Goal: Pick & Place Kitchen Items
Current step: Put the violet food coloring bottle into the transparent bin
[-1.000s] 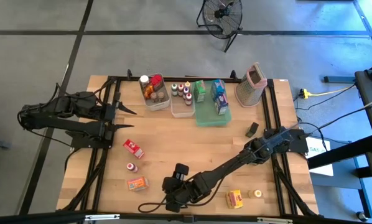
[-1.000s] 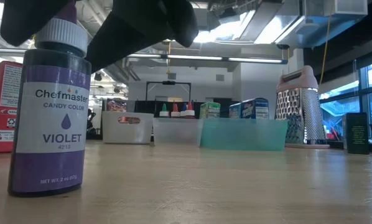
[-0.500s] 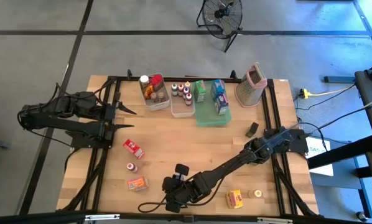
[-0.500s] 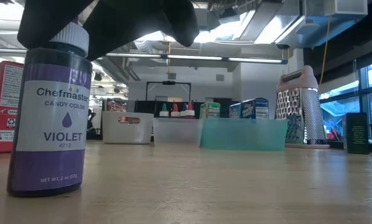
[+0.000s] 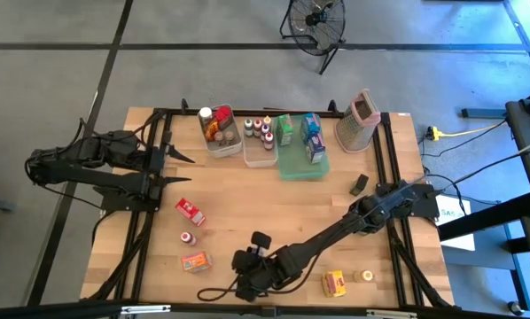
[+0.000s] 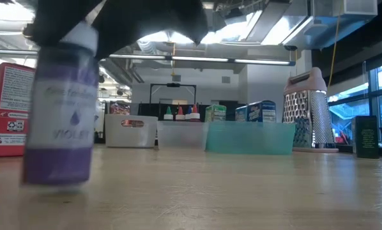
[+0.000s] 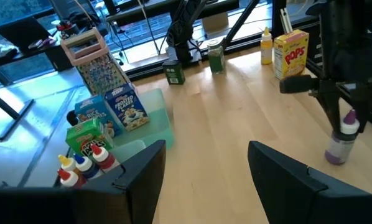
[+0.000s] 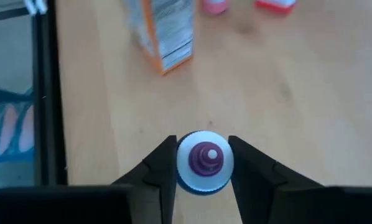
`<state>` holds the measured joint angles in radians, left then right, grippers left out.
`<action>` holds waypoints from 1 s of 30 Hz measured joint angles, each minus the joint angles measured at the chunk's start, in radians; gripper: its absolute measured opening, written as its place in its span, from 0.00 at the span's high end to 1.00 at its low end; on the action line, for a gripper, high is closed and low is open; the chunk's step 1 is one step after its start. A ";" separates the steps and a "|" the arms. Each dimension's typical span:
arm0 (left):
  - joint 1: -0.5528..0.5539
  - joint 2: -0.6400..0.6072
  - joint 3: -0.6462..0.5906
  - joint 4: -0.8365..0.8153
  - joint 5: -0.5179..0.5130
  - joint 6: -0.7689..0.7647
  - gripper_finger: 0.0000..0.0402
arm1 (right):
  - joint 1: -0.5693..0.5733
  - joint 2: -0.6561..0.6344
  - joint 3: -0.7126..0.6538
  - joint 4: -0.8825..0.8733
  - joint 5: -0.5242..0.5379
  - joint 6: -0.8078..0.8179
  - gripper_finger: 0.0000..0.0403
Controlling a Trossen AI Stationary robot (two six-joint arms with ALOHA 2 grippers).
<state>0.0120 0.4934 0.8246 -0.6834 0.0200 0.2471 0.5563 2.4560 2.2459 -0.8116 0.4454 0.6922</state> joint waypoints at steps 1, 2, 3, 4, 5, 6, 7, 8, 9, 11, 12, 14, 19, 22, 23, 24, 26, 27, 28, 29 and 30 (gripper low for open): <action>0.000 0.000 0.000 0.000 0.000 -0.010 0.44 | -0.002 -0.009 0.000 -0.012 0.020 0.000 0.71; 0.000 0.000 0.000 0.000 0.000 -0.021 0.44 | -0.004 -0.023 0.000 -0.028 0.046 0.000 0.71; 0.000 0.000 0.000 0.000 0.000 -0.031 0.44 | -0.009 -0.037 0.000 -0.042 0.071 0.000 0.71; 0.000 0.000 0.000 0.000 0.000 -0.041 0.44 | -0.016 -0.053 0.000 -0.054 0.095 0.000 0.71; 0.000 0.000 0.000 -0.001 0.000 -0.051 0.44 | -0.025 -0.067 0.000 -0.075 0.119 0.000 0.71; 0.000 0.000 0.000 -0.003 0.000 -0.056 0.44 | -0.036 -0.081 0.000 -0.096 0.142 0.000 0.71; 0.000 0.000 0.000 -0.010 0.000 -0.062 0.44 | -0.047 -0.096 0.000 -0.113 0.167 0.000 0.71; 0.000 0.000 0.000 -0.023 0.000 -0.066 0.44 | -0.059 -0.110 0.000 -0.129 0.196 0.000 0.71; 0.000 0.000 0.000 -0.036 0.000 -0.069 0.44 | -0.072 -0.126 0.000 -0.143 0.231 0.000 0.71; 0.000 0.000 0.000 -0.060 0.000 -0.069 0.44 | -0.100 -0.155 0.000 -0.172 0.305 -0.001 0.71; 0.000 0.000 -0.001 -0.073 0.000 -0.070 0.44 | -0.118 -0.170 0.001 -0.170 0.331 -0.006 0.71; 0.000 -0.004 -0.019 -0.076 0.000 -0.071 0.44 | -0.162 -0.192 0.001 -0.181 0.381 -0.024 0.71; 0.000 -0.039 -0.068 -0.072 0.000 -0.080 0.44 | -0.318 -0.238 0.001 -0.167 0.343 -0.087 0.70; 0.000 -0.069 -0.071 -0.071 -0.007 -0.079 0.44 | -0.412 -0.241 0.001 -0.169 0.306 -0.111 0.70; 0.000 -0.085 -0.071 -0.070 -0.016 -0.079 0.44 | -0.439 -0.241 0.001 -0.173 0.295 -0.117 0.70; 0.000 -0.101 -0.071 -0.070 -0.025 -0.079 0.44 | -0.468 -0.241 0.001 -0.176 0.282 -0.124 0.70; 0.000 -0.129 -0.071 -0.069 -0.043 -0.079 0.44 | -0.519 -0.235 0.001 -0.169 0.258 -0.134 0.70; 0.000 -0.145 -0.071 -0.070 -0.052 -0.079 0.44 | -0.540 -0.230 0.002 -0.160 0.248 -0.140 0.70; 0.000 -0.161 -0.071 -0.069 -0.060 -0.078 0.44 | -0.561 -0.221 0.002 -0.161 0.236 -0.146 0.70; 0.000 -0.176 -0.071 -0.068 -0.068 -0.078 0.44 | -0.580 -0.210 0.001 -0.159 0.226 -0.152 0.70; 0.000 -0.189 -0.071 -0.067 -0.076 -0.077 0.44 | -0.597 -0.200 0.001 -0.151 0.213 -0.156 0.70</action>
<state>0.0120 0.3046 0.7540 -0.7506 -0.0560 0.1700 -0.0403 2.2562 2.2466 -0.9624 0.6582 0.5366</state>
